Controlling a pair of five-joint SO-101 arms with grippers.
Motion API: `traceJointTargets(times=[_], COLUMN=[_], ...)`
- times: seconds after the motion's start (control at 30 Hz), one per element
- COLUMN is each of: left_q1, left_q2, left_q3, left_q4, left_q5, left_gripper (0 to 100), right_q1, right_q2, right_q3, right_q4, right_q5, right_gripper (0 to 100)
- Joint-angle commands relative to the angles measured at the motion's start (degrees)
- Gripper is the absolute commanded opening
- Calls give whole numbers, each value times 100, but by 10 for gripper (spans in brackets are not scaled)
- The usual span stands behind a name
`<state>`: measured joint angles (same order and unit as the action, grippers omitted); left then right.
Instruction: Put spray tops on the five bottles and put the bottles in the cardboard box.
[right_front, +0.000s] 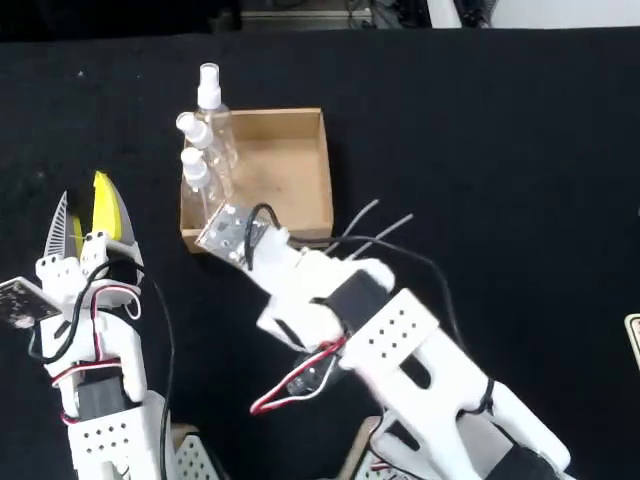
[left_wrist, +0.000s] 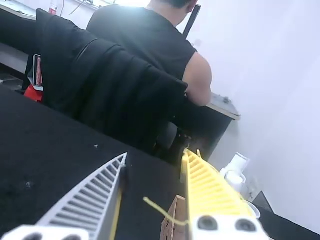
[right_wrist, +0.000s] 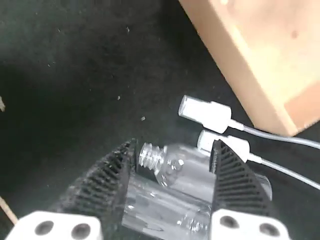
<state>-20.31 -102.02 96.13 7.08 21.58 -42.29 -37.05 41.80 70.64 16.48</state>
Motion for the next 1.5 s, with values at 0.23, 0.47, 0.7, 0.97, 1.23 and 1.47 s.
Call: traceJointTargets(times=[0.23,0.47,0.7,0.97,1.23,1.47], left_q1=[-57,-57,-48,-48,-48,-48], left_q2=[0,0,0,0,0,0], left_q3=[136,136,136,136,136,136], left_q4=[-123,-123,-123,-114,-114,-114], left_q5=[62,62,62,62,62,62], left_gripper=[152,152,152,152,152,152], right_q1=[440,2242,3015,853,369,1618], right_q2=[-145,-119,-163,-119,-119,-154], right_q3=[1235,1376,892,321,1666,2185], right_q4=[-765,-826,-695,26,-1451,-1881], right_q5=[519,1187,1090,-79,-44,554], right_gripper=[204,204,204,204,204,204])
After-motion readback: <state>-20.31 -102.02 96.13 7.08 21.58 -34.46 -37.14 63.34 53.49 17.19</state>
